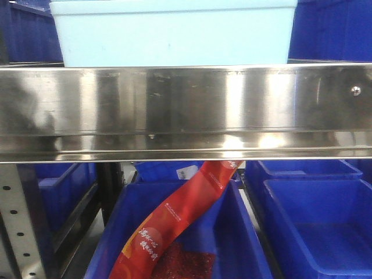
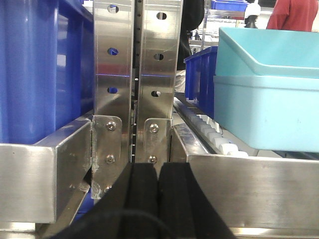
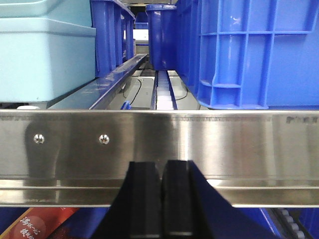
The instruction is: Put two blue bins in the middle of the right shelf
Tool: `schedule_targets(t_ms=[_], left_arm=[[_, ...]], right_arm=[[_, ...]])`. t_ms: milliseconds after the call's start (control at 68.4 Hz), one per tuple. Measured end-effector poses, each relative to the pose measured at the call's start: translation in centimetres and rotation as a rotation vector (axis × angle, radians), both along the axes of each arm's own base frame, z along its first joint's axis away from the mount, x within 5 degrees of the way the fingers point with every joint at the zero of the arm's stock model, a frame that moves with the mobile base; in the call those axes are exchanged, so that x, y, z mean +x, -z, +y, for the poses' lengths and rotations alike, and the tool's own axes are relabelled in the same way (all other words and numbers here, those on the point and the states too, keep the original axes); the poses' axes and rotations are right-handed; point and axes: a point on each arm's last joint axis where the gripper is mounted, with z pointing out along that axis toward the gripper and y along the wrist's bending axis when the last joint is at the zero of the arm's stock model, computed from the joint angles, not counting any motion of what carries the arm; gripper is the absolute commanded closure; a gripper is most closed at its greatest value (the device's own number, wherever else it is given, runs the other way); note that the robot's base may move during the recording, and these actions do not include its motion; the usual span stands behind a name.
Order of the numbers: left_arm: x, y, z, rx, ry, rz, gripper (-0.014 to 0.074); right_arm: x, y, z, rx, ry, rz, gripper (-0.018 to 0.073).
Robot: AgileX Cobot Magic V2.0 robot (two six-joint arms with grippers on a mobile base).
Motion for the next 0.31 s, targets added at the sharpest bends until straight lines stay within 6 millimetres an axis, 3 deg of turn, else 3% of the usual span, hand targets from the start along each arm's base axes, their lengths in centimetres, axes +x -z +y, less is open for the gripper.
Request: schedule_targets(t_ms=[307], left_arm=[[0.0, 0.0, 0.0, 0.0, 0.0, 0.0, 0.0707]], right_arm=[[0.0, 0.0, 0.0, 0.0, 0.0, 0.0, 0.0721]])
